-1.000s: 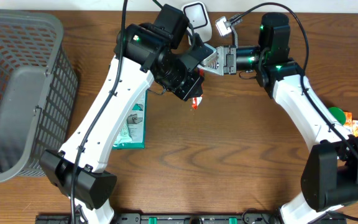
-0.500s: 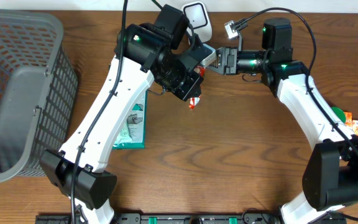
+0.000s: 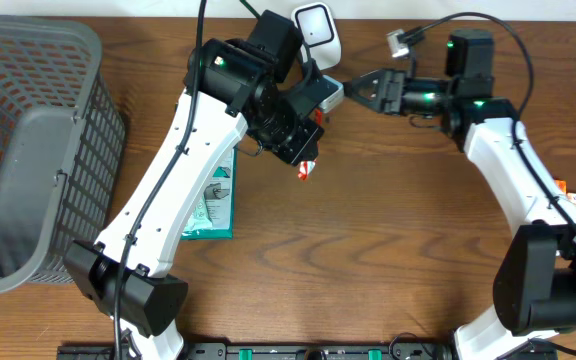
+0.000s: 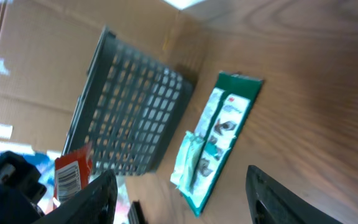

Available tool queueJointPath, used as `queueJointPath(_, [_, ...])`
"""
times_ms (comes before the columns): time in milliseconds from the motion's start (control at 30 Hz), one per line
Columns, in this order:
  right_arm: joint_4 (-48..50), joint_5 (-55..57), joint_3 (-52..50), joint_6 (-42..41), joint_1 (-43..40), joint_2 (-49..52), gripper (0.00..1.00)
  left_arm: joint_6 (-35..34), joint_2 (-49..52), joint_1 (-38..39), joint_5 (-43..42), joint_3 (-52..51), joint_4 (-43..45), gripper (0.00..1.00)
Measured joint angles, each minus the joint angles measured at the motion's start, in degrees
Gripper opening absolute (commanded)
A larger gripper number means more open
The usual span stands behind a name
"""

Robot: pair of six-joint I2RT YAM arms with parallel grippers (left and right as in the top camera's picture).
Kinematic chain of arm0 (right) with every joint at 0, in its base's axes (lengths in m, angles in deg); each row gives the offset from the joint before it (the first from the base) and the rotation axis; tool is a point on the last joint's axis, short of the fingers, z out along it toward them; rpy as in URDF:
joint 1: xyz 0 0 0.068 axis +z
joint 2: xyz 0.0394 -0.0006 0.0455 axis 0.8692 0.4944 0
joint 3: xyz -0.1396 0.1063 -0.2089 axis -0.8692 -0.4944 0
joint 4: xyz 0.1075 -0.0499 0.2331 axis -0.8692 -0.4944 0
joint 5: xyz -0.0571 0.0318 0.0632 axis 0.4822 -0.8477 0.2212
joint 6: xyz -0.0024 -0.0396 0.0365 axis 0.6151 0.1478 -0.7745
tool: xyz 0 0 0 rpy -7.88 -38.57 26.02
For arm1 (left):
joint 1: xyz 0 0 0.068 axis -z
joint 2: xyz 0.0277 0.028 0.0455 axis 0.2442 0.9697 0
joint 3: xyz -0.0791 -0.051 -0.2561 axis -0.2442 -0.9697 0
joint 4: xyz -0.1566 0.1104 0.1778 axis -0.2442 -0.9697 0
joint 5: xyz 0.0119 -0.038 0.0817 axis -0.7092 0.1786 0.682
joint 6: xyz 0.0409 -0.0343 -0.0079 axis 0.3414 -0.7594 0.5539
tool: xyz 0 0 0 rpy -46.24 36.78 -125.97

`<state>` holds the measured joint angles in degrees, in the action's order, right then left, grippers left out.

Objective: Scan the item barcode

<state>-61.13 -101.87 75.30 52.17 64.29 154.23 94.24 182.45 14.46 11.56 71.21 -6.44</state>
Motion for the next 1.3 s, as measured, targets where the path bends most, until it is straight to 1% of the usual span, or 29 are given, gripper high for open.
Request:
queueJointPath(100, [-0.6,0.0,0.0,0.2,-3.3,0.0,0.64,0.0,0.0,0.0,1.0,0.0,-0.2,0.08])
queueJointPath(167, [-0.9,0.2,0.0,0.2,-5.3,0.0,0.77,-0.1,0.0,0.0,1.5,0.0,0.5,0.08])
queueJointPath(233, [-2.1,1.2,0.0,0.6,-7.5,0.0,0.93,-0.2,0.0,0.0,1.9,0.0,1.6,0.07])
queueJointPath(267, [-3.3,2.2,0.0,0.7,-8.7,0.0,0.98,-0.2,0.0,0.0,2.2,0.0,2.5,0.07])
queueJointPath(300, [-4.4,3.1,0.0,0.6,-9.5,0.0,0.99,-0.2,0.2,0.0,2.4,0.0,3.4,0.07])
queueJointPath(433, [-11.8,8.3,0.0,0.6,-12.0,0.0,0.99,-0.3,3.1,0.0,3.4,0.6,8.0,0.07])
queueJointPath(567, [-19.1,16.3,0.0,0.6,-12.2,0.0,0.99,-0.2,9.8,0.0,6.3,4.4,10.8,0.08])
queueJointPath(667, [-21.4,22.8,0.0,0.6,-12.1,0.0,0.99,-0.3,15.5,0.0,9.9,11.0,9.8,0.07])
queueJointPath(767, [-23.1,29.1,0.0,0.6,-12.1,0.0,0.99,-0.2,18.4,0.0,13.2,16.0,9.8,0.07])
queueJointPath(900, [-23.2,37.4,0.0,0.6,-12.1,0.0,0.99,-0.2,18.4,0.0,15.5,18.3,9.9,0.07])
queueJointPath(1033, [-23.2,41.7,0.0,0.6,-12.1,0.0,0.99,-0.2,18.4,0.1,16.7,18.4,8.5,0.07])
queueJointPath(1067, [-23.2,42.2,0.0,0.6,-12.1,0.0,0.99,-0.2,18.4,0.0,17.5,18.4,8.1,0.11])
queueJointPath(1100, [-23.2,42.7,0.0,0.6,-12.1,0.0,0.99,-0.2,18.3,0.0,18.2,18.4,7.0,0.21])
queueJointPath(1133, [-23.2,43.0,0.0,0.6,-12.1,0.0,0.99,-0.4,18.3,0.0,18.6,18.4,6.2,0.24])
queueJointPath(1167, [-23.2,43.4,0.0,0.6,-12.1,0.0,0.99,-0.5,18.3,0.0,18.7,18.4,5.6,0.14])
queueJointPath(1200, [-23.2,43.6,0.0,0.6,-12.1,0.0,0.99,-0.6,18.2,0.0,18.6,18.4,5.7,0.07])
queueJointPath(1300, [-23.2,43.9,0.0,0.6,-12.1,0.0,0.99,2.3,17.8,0.2,18.5,18.4,5.0,0.07])
